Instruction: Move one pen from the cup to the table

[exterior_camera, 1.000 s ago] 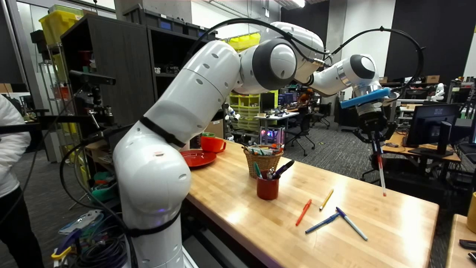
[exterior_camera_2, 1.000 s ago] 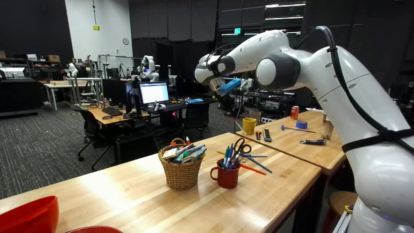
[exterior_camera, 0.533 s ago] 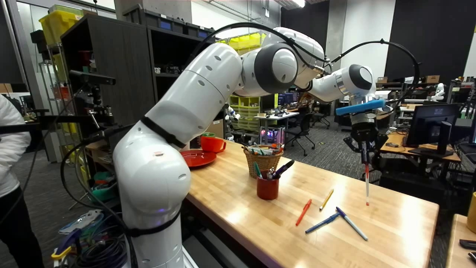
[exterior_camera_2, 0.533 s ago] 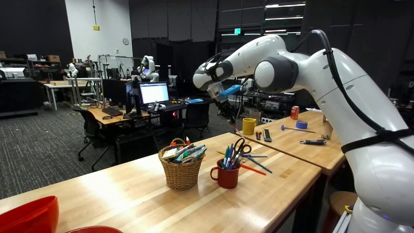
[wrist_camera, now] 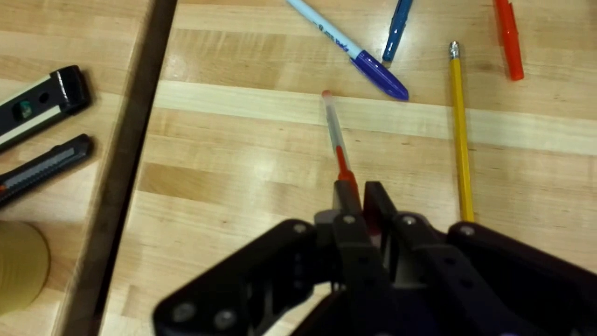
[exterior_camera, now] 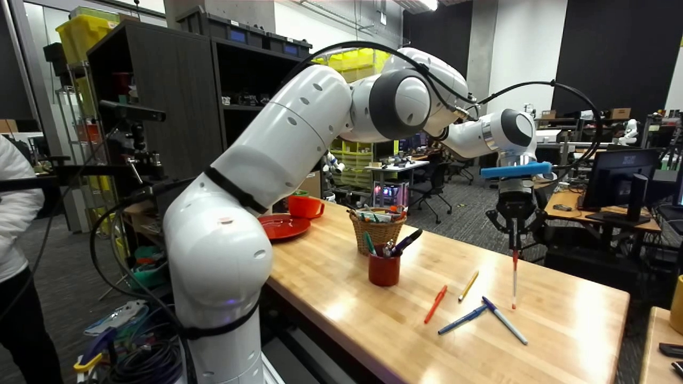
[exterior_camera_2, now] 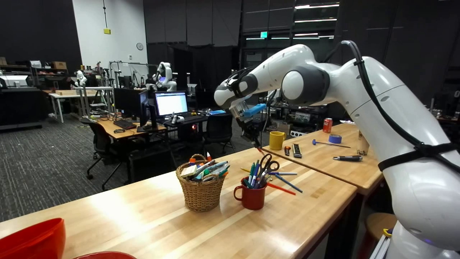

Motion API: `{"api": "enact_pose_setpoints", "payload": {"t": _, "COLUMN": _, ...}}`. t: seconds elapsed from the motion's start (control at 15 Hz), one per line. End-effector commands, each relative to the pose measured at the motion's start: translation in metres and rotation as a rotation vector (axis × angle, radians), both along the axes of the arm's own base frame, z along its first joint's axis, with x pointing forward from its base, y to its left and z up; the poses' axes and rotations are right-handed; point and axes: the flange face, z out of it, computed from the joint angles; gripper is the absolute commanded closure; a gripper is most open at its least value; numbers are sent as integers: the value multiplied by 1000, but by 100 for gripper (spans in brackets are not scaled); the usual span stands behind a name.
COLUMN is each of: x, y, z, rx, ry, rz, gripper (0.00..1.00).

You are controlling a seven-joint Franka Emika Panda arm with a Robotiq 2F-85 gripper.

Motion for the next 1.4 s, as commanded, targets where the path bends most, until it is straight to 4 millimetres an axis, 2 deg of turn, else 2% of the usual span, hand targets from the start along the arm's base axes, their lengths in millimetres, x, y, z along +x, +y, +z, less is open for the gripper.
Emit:
{"api": "enact_pose_setpoints", "payload": {"t": 0.0, "x": -2, "y": 0, "z": 0, "rx": 40, "ry": -4, "rz": 22, "gripper": 97}}
{"api": "enact_pose_setpoints", "payload": {"t": 0.2, "x": -3, "y": 1, "z": 1, "rx": 47, "ry": -6, "rz": 29, "gripper": 97}}
{"api": "enact_pose_setpoints", "payload": {"t": 0.27, "x": -3, "y": 1, "z": 1, "rx": 50, "ry": -6, "rz": 32, "gripper": 65}}
{"api": "enact_pose_setpoints", "payload": {"t": 0.33, "x": -3, "y": 1, "z": 2, "rx": 52, "ry": -7, "rz": 35, "gripper": 64}}
{"api": "enact_pose_setpoints", "payload": {"t": 0.47, "x": -3, "y": 2, "z": 4, "rx": 60, "ry": -13, "rz": 40, "gripper": 54}}
{"api": "enact_pose_setpoints", "payload": {"t": 0.73, "x": -3, "y": 5, "z": 20, "rx": 89, "ry": -35, "rz": 51, "gripper": 27}}
{"api": "enact_pose_setpoints", "payload": {"t": 0.87, "x": -6, "y": 7, "z": 36, "rx": 117, "ry": -54, "rz": 43, "gripper": 13}}
{"api": "enact_pose_setpoints", "payload": {"t": 1.0, "x": -10, "y": 10, "z": 62, "rx": 155, "ry": -90, "rz": 40, "gripper": 1}}
{"api": "enact_pose_setpoints", "payload": {"t": 1.13, "x": -20, "y": 10, "z": 91, "rx": 223, "ry": -128, "rz": 30, "gripper": 0}}
{"api": "enact_pose_setpoints", "payload": {"t": 1.33, "x": -46, "y": 5, "z": 132, "rx": 324, "ry": -174, "rz": 20, "gripper": 0}}
